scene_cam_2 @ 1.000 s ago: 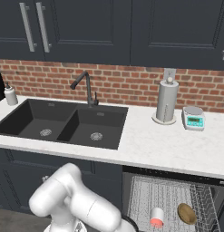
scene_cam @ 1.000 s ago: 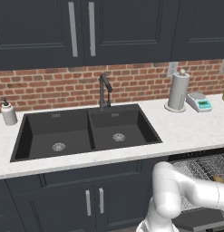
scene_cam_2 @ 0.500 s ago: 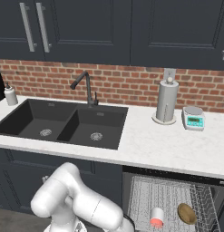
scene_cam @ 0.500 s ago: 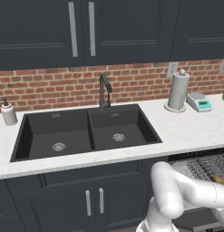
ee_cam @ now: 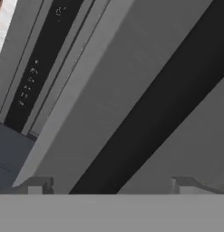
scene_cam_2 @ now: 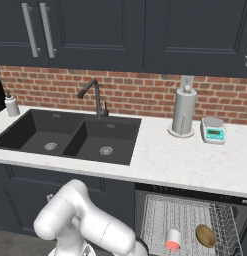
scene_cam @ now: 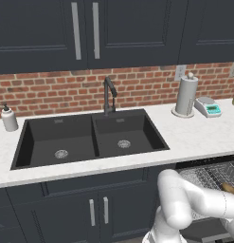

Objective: Pick up the cup and bowl from the counter, place them in the dishwasher, and close the dishwasher door.

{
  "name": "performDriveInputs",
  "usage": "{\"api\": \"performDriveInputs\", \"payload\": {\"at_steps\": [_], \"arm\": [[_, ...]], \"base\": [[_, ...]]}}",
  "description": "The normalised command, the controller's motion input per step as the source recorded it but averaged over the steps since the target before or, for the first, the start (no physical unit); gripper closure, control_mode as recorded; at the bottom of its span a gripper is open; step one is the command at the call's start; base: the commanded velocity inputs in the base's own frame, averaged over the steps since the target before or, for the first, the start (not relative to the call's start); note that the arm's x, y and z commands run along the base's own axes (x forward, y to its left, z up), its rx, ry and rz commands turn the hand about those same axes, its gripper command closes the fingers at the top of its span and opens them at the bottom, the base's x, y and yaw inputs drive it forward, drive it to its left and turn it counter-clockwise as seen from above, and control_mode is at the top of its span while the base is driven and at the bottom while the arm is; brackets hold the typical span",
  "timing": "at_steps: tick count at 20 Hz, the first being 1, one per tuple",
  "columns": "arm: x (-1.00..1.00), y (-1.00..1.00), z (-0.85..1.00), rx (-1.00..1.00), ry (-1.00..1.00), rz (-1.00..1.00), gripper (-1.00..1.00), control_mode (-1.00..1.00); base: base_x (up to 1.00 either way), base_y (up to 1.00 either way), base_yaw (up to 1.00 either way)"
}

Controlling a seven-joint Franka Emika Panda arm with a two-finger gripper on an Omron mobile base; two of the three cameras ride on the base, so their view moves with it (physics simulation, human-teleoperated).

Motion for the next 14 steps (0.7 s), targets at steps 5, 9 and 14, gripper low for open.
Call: {"api": "performDriveInputs", "payload": {"at_steps": [5,9,14], "arm": [[0.66,-0.01,-0.78,0.00,-0.40,0.00,-1.00,-1.00],[1.00,0.10,-0.49,0.00,-0.13,-0.08,-1.00,-1.00],[1.00,0.56,0.01,0.06,-0.01,-0.16,-1.00,-1.00]], "base": [[0.00,0.00,0.00],[0.00,0.00,0.00],[0.00,0.00,0.00]]}}
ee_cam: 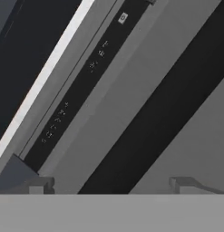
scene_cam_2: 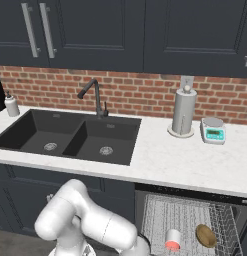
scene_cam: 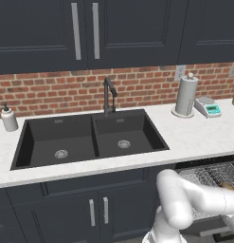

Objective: Pick up the cup and bowl from the counter, place them in the dishwasher, and close the dishwasher door.

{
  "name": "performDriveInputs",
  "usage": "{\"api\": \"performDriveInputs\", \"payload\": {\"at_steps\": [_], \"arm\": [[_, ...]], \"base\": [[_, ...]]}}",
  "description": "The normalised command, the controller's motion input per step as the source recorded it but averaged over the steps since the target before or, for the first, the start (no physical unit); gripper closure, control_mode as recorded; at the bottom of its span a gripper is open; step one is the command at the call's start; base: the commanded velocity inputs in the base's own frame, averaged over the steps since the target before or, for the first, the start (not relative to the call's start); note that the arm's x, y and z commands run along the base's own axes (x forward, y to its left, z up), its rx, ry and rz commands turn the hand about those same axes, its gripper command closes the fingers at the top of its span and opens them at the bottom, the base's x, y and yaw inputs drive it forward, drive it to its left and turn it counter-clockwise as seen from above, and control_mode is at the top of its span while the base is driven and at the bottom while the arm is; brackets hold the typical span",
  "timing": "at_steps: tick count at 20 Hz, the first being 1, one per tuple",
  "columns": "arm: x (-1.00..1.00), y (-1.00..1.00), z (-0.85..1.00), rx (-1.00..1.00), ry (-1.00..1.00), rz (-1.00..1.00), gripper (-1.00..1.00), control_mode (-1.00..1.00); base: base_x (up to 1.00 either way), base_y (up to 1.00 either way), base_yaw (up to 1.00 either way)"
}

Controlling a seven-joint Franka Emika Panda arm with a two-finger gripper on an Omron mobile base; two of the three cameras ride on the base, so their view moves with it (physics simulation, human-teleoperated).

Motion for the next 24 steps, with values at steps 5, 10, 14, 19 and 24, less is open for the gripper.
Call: {"api": "performDriveInputs", "payload": {"at_steps": [5,10,14,19,24], "arm": [[1.00,0.19,0.53,0.10,0.09,-0.02,-1.00,-1.00],[1.00,0.23,0.21,0.14,0.17,0.00,-1.00,-1.00],[1.00,0.79,0.00,0.02,0.09,0.00,-1.00,-1.00],[1.00,0.87,-0.27,0.00,0.00,-0.01,-1.00,-1.00],[1.00,0.53,-0.19,0.04,0.00,0.00,-1.00,-1.00]], "base": [[0.00,0.00,0.00],[0.00,0.00,0.00],[0.00,0.00,0.00],[0.00,0.00,0.00],[0.00,0.00,0.00]]}}
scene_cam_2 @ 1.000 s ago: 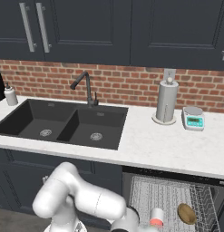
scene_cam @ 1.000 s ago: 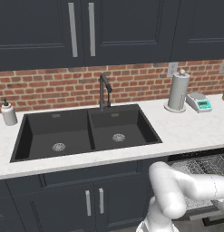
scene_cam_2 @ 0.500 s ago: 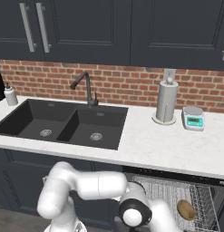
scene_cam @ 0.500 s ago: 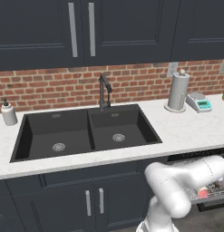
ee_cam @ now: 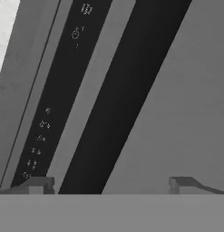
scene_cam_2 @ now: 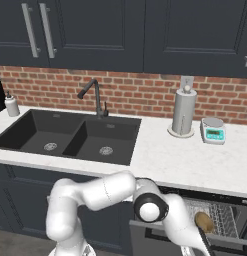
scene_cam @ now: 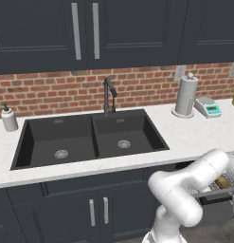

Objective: Pick up the cup and bowl from the counter, place them in the dishwasher, and close the dishwasher door.

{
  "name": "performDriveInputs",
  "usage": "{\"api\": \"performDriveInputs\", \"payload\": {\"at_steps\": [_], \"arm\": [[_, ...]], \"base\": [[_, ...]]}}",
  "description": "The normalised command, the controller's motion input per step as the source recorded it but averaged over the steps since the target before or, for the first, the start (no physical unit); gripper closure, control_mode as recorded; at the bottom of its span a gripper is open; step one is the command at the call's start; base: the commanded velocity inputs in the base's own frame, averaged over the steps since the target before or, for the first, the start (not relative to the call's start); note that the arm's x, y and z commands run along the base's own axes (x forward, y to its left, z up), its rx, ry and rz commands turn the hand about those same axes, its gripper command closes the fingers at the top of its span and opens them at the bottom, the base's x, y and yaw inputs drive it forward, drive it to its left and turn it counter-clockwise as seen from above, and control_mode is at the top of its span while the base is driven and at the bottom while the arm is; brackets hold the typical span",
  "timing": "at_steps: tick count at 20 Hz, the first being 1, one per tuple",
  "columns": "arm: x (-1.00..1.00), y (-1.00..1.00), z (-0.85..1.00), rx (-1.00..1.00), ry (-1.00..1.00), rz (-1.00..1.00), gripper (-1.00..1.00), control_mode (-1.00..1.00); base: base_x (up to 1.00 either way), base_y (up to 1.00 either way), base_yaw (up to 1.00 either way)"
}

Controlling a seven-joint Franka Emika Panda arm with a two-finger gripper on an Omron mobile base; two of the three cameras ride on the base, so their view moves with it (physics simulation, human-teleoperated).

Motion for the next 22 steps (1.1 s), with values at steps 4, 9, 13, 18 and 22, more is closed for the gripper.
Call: {"api": "performDriveInputs", "payload": {"at_steps": [4,9,13,18,22], "arm": [[1.00,0.26,0.00,0.02,0.11,0.00,-1.00,-1.00],[1.00,0.22,-0.03,0.01,0.07,0.00,-1.00,-1.00],[1.00,0.04,-0.18,0.05,0.00,0.02,-1.00,-1.00],[1.00,0.13,-0.32,0.00,-0.09,0.04,-1.00,-1.00],[1.00,0.12,-0.34,0.00,-0.13,0.04,-1.00,-1.00]], "base": [[0.00,0.00,0.00],[0.00,0.00,0.00],[0.00,0.00,0.00],[0.00,0.00,0.00],[0.00,0.00,0.00]]}}
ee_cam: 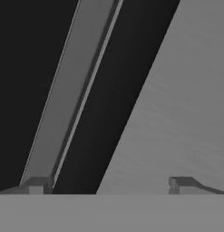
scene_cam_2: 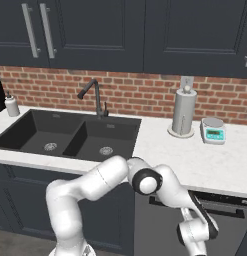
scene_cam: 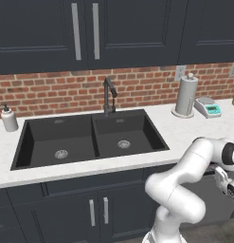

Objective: Pick up the cup and bowl from the counter, place them in the dishwasher, and close the dishwasher door.

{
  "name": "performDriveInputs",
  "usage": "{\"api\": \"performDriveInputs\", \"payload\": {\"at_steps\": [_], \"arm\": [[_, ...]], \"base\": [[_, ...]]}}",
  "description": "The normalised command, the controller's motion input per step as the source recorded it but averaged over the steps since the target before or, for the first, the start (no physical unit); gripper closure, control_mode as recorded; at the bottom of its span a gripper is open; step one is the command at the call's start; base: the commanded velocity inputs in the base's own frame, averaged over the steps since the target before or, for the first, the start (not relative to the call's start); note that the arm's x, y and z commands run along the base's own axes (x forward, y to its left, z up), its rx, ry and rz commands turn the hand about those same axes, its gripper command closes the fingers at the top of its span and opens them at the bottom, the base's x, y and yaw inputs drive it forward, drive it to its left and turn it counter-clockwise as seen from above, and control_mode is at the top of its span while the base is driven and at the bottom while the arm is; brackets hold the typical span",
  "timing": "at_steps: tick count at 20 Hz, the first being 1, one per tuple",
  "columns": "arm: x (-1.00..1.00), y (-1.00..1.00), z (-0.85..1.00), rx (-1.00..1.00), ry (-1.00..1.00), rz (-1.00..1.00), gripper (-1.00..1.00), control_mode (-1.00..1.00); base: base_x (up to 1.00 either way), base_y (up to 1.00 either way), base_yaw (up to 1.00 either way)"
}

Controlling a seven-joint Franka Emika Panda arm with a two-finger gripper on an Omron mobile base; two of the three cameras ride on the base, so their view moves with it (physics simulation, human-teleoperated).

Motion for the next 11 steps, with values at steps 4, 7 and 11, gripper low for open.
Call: {"api": "performDriveInputs", "payload": {"at_steps": [4,7,11], "arm": [[1.00,0.09,-0.35,0.00,-0.14,0.03,-1.00,-1.00],[1.00,0.08,-0.35,0.00,-0.13,0.02,-1.00,-1.00],[1.00,0.08,-0.34,0.00,-0.12,0.02,-1.00,-1.00]], "base": [[0.00,0.00,0.00],[0.00,0.00,0.00],[0.00,0.00,0.00]]}}
